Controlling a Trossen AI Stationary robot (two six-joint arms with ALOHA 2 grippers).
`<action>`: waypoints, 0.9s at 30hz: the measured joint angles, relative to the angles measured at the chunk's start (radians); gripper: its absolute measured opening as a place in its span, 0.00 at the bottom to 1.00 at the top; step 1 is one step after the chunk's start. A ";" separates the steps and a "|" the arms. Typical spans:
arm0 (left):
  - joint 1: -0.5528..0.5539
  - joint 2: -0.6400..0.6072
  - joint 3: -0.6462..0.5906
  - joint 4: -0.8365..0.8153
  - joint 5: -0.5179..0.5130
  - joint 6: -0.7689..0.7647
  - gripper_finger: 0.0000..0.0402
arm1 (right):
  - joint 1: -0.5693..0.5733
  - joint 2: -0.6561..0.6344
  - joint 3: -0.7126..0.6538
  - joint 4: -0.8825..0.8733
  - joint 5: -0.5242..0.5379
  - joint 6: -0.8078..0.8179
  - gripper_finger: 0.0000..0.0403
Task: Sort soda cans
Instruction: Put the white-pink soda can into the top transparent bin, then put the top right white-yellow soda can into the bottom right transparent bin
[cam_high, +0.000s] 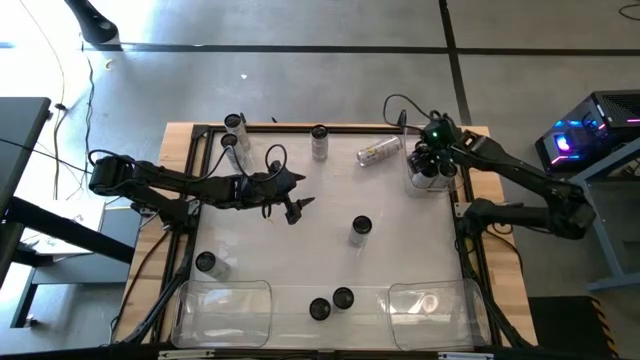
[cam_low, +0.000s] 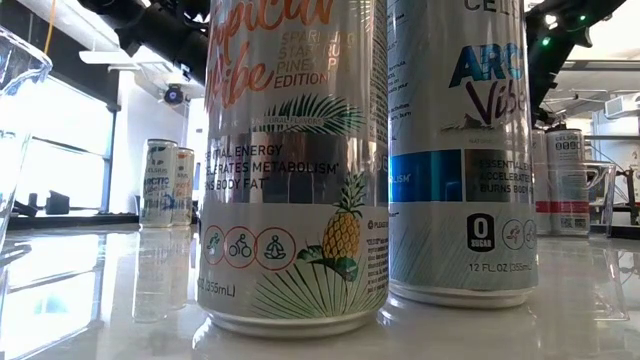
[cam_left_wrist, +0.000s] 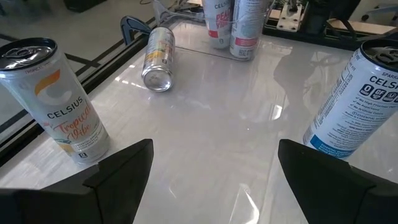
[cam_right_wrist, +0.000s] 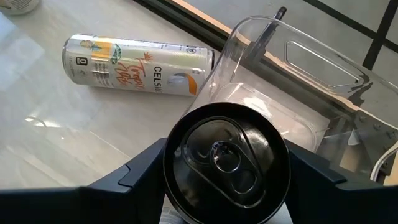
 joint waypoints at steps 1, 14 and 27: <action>0.000 0.000 0.000 0.000 0.000 0.000 0.85 | 0.000 0.000 0.000 0.000 0.000 0.000 0.58; 0.000 0.000 0.000 0.000 0.002 -0.001 0.85 | 0.001 -0.003 0.062 -0.095 -0.002 0.039 0.92; 0.000 0.000 0.000 0.000 -0.001 -0.009 0.85 | 0.052 -0.003 0.171 0.027 -0.096 -0.002 0.92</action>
